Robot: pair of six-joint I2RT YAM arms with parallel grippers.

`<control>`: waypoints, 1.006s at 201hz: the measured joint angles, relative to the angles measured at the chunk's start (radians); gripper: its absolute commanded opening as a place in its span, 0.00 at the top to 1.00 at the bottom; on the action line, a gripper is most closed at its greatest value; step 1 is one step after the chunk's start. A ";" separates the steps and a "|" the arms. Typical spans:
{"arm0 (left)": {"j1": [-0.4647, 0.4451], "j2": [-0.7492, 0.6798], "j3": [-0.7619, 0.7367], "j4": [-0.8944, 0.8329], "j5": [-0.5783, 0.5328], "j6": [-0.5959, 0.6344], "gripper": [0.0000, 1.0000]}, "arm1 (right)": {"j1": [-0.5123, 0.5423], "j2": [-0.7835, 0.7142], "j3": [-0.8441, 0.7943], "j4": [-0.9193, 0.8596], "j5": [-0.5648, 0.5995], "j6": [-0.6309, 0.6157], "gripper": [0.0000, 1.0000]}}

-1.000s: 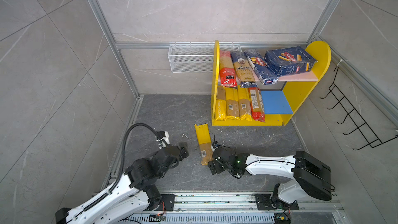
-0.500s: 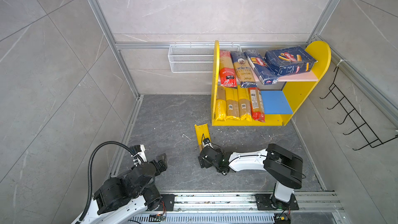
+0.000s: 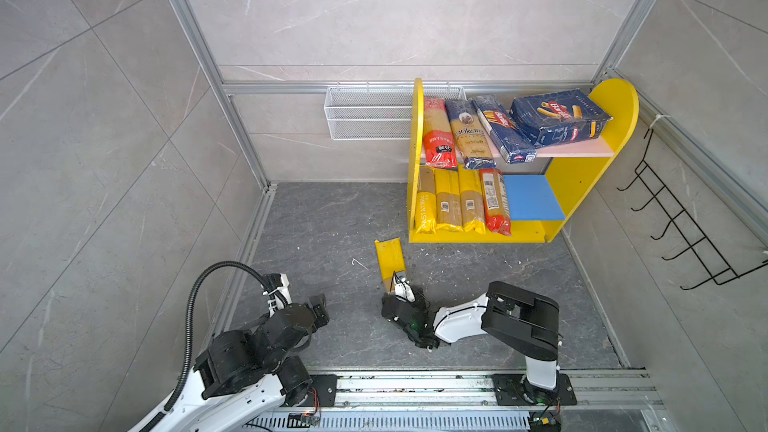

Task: Place and organize the pasta boxes and bags onto the shelf
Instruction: 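Close the right gripper on the yellow bag's end and drag it toward the robot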

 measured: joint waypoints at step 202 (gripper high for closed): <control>0.000 0.027 0.034 0.051 0.006 0.042 0.00 | 0.017 -0.534 -0.396 -0.034 -0.339 0.067 0.88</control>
